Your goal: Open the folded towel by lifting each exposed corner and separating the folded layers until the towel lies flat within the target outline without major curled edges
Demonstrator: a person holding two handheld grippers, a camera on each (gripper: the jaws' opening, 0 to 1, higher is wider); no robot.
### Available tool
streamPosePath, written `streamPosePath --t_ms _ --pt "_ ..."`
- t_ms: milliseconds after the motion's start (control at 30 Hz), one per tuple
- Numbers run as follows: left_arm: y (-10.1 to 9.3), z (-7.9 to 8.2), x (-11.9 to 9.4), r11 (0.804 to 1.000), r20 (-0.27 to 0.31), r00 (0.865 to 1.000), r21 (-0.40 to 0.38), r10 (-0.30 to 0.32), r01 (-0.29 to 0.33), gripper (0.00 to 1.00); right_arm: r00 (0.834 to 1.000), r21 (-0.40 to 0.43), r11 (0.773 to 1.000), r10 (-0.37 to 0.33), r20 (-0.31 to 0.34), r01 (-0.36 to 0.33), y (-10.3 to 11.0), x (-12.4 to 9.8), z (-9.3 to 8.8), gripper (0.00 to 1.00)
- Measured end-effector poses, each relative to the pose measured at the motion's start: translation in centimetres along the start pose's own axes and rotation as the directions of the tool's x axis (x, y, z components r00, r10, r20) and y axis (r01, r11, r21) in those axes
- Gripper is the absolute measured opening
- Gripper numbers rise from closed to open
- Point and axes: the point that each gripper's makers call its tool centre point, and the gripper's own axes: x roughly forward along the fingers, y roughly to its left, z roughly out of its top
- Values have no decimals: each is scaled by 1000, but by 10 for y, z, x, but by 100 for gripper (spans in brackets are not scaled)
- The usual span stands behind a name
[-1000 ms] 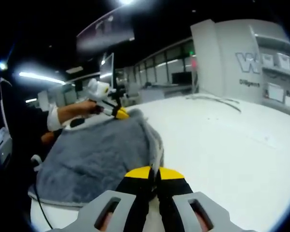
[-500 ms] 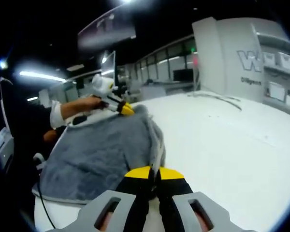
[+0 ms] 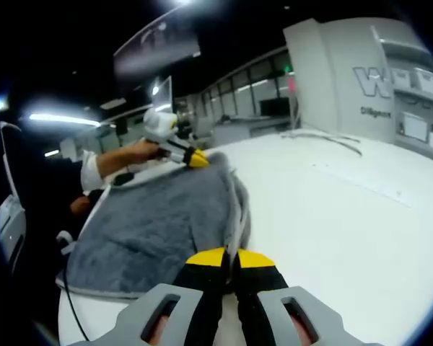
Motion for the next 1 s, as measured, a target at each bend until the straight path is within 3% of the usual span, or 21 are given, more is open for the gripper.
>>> streamPosePath --t_ms 533,800,1000 --pt "-14 10 22 998 -28 1000 62 9 -7 3 998 -13 1000 26 -62 -26 5 -13 -11 0" --pt "-19 19 35 997 -22 1000 77 10 -8 3 992 -83 996 25 -128 -36 11 -20 -19 0" --pt "-24 21 46 996 -21 1000 85 11 -9 3 989 -71 997 30 -143 -40 9 -25 -23 0"
